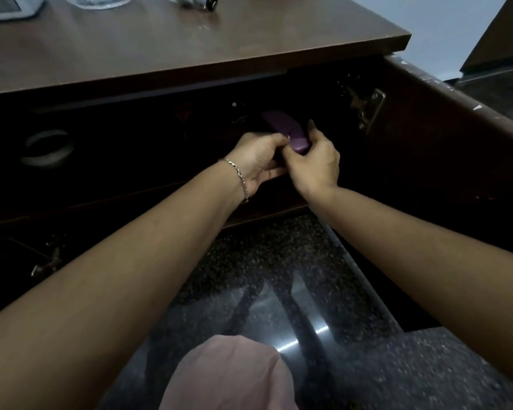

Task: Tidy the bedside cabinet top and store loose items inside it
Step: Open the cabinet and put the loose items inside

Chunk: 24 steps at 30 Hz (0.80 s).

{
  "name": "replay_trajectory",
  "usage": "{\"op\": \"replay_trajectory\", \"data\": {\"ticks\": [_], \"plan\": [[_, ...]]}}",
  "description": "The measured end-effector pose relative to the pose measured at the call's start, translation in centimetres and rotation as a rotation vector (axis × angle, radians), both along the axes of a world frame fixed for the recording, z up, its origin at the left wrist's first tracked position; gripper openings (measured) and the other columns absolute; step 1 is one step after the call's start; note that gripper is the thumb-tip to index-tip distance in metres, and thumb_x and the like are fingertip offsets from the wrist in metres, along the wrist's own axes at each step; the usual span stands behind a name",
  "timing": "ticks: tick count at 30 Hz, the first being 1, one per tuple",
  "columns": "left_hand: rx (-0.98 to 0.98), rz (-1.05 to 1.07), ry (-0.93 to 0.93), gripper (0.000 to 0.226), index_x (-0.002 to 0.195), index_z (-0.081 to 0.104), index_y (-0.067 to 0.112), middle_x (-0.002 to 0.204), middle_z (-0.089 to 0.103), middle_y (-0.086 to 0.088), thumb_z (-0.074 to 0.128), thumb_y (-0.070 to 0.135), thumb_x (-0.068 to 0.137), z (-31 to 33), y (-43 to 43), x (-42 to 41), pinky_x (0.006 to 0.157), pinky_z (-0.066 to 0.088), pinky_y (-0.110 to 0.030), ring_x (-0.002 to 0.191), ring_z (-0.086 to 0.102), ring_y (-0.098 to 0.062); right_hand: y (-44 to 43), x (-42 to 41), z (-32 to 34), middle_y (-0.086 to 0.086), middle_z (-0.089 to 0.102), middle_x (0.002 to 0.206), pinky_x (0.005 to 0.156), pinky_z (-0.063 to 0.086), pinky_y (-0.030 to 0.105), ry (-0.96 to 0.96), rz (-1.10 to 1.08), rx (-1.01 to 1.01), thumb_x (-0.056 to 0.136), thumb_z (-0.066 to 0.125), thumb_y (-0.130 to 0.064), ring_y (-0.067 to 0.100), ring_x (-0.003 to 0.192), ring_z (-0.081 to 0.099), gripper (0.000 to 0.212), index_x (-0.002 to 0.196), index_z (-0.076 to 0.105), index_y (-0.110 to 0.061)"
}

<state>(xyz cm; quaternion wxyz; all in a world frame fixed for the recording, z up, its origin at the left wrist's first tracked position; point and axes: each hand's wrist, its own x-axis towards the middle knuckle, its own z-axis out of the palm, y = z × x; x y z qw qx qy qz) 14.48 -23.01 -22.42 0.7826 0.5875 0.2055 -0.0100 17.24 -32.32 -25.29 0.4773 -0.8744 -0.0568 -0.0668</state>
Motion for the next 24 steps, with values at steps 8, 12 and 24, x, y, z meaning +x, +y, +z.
{"op": "replay_trajectory", "data": {"ticks": [8,12,24], "plan": [[0.112,0.047,0.031,0.016,0.08,0.059,0.016,0.076,0.06,-0.002,0.052,0.005,0.09,0.3,1.2,2.5,0.053,0.05,-0.021,0.068,0.057,-0.013,4.1,3.4,-0.6,0.015,0.053,0.132,0.098,0.048,0.037,0.079,-0.08,0.1,0.08,0.061,-0.024,0.029,0.121,0.053,0.057,0.135,0.047,-0.014],[0.115,0.054,0.036,0.012,0.085,0.06,0.013,0.076,0.059,-0.004,0.053,0.005,0.09,0.2,1.4,3.4,0.058,0.049,-0.023,0.066,0.057,-0.015,4.6,5.0,-0.6,0.019,0.042,0.142,0.106,0.038,0.031,0.102,-0.075,0.054,0.086,0.06,-0.018,0.031,0.131,0.043,0.065,0.145,0.035,-0.013],[0.078,0.081,-0.009,0.018,0.078,0.057,0.019,0.077,0.059,0.002,0.051,0.01,0.093,-0.8,1.9,4.2,0.068,0.048,-0.026,0.071,0.056,-0.012,5.0,7.0,-0.9,0.014,0.06,0.126,0.097,0.049,0.032,0.038,-0.054,-0.069,0.087,0.061,-0.019,0.027,0.118,0.057,0.047,0.131,0.049,-0.007]]}}
